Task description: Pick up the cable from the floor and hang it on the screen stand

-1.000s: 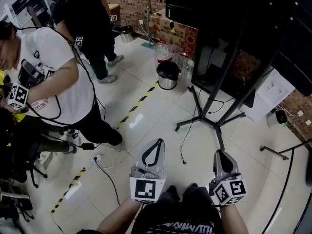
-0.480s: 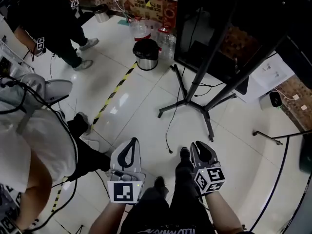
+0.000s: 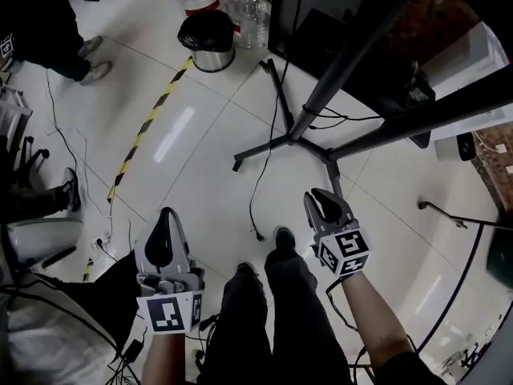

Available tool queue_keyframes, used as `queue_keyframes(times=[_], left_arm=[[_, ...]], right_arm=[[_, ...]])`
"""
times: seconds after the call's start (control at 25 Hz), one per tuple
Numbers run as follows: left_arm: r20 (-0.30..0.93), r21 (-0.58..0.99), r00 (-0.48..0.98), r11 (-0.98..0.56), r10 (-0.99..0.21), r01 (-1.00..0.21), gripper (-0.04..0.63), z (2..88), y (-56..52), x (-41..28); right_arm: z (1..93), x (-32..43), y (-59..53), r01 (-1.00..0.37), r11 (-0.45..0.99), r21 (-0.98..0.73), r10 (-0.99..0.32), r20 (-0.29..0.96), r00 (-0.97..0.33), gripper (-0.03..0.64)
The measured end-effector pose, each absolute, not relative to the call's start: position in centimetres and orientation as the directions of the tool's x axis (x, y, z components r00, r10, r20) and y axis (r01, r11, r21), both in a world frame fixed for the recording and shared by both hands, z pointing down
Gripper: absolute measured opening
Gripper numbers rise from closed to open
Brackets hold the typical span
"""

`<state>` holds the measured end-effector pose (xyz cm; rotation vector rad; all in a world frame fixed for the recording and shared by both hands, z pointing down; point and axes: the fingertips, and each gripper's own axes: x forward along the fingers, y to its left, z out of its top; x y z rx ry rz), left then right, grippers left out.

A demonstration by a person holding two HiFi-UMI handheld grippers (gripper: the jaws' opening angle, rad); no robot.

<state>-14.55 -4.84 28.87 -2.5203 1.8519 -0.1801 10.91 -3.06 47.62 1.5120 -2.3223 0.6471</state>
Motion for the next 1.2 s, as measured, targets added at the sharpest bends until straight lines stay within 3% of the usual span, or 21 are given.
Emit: queue_keyframes(times=[0.2,0.44,0.6,0.8,1.2], left_arm=[[0.122,-0.055,0.292,-0.3,-0.949,-0.952,0.005,41.5,-6.5,-15.4],[0.106,-0.048,0.292,-0.298,-0.951,-0.953,0.005,53.4,-8.6,-15.7],[0.121,0.066,0.284,-0.278,-0.951,-0.958,0.005,60.7,-10.2,-16.4],[0.179,0.012,0.237,-0.239,-0.955,-0.971,0.005,67.7,-11.9,-18.0],[0.213,-0.021,0.264,-0.274,-0.941,-0.961,0.005,71.8,-11.7,-19.5]], right_arm=[[62.8,10.3,-4.9,-0.882,0.41,-0.233,-0.687,0.557,-0.466,0.079],[77.4,9.9,-7.0,-0.855,0.368,-0.365,-0.61,0.599,-0.519,0.113],[83.0,9.0,-8.2,-0.803,0.367,-0.47,-0.57,0.569,-0.593,0.149],[89.0,6.7,-9.7,-0.744,0.43,-0.511,-0.501,0.551,-0.668,0.15],[96.0,2.7,-12.0,-0.704,0.367,-0.607,-0.429,0.561,-0.708,0.158]])
